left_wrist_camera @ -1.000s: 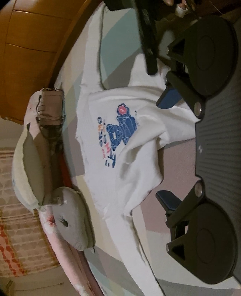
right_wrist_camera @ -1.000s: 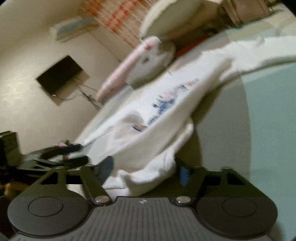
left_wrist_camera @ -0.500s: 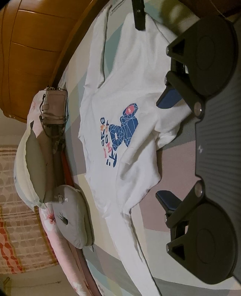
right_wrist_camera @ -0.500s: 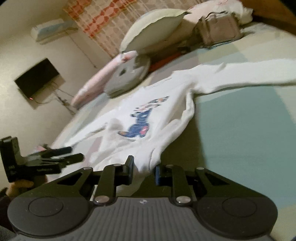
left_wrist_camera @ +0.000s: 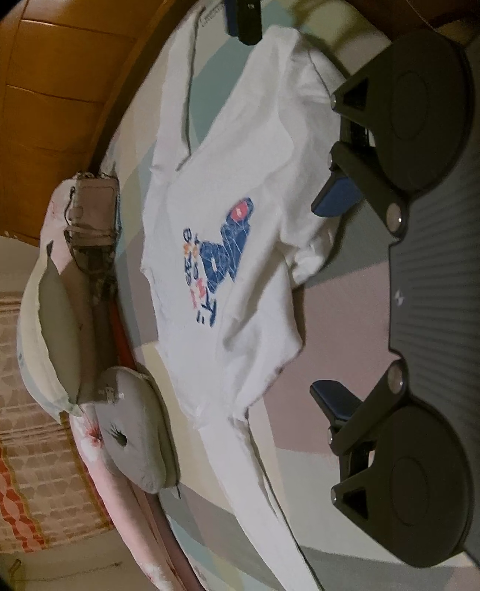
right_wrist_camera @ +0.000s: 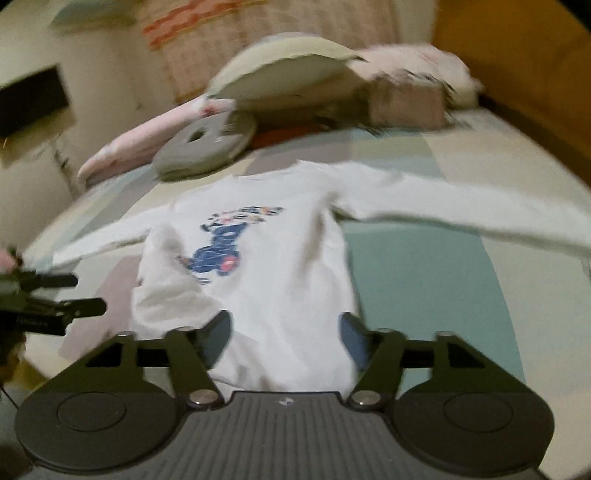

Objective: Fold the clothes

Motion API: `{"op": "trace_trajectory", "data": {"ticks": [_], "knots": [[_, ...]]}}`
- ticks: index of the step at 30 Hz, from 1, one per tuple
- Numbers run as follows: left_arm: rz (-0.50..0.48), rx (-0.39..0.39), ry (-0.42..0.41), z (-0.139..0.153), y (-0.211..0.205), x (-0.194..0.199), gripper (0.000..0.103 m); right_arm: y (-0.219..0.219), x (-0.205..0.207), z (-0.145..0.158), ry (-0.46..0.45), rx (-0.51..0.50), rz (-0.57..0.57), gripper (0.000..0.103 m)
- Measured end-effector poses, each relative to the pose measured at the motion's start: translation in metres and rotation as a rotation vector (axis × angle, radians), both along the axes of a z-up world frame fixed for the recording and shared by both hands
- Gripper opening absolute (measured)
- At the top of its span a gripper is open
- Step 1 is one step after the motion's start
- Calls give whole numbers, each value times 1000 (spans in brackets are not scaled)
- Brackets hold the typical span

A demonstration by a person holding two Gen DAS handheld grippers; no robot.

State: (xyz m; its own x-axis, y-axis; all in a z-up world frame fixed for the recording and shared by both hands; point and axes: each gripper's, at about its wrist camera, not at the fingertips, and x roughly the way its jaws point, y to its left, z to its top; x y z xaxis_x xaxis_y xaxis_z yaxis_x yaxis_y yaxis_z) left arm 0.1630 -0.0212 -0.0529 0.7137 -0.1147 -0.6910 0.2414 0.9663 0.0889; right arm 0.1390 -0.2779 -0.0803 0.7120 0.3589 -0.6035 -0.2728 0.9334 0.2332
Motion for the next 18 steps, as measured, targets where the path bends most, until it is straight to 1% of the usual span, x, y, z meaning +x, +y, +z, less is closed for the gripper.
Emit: {"op": "trace_trajectory", "data": {"ticks": [1,3,6,9,11,12,14,16,18], "knots": [[9,9,0,0,3,0,95,13,2,4,-17,-24,33,90],[35,16,1,0,12,2,95,41,5,10,-50,-77,102,95],[77,20,5,1,27,4,95,89,14,13,-93,-189,209,99],[113,38,10,1,46,5,95,142,20,11,-143,-338,306,99],[137,51,10,1,58,5,95,170,18,10,-164,-390,404,99],[150,57,11,2,64,5,95,182,16,9,-168,-405,459,99],[176,62,8,2,76,5,95,202,13,6,-146,-399,582,99],[195,54,8,2,87,5,96,216,14,-2,-81,-365,676,99],[205,44,9,0,93,7,97,228,20,-13,-3,-326,733,99]]}}
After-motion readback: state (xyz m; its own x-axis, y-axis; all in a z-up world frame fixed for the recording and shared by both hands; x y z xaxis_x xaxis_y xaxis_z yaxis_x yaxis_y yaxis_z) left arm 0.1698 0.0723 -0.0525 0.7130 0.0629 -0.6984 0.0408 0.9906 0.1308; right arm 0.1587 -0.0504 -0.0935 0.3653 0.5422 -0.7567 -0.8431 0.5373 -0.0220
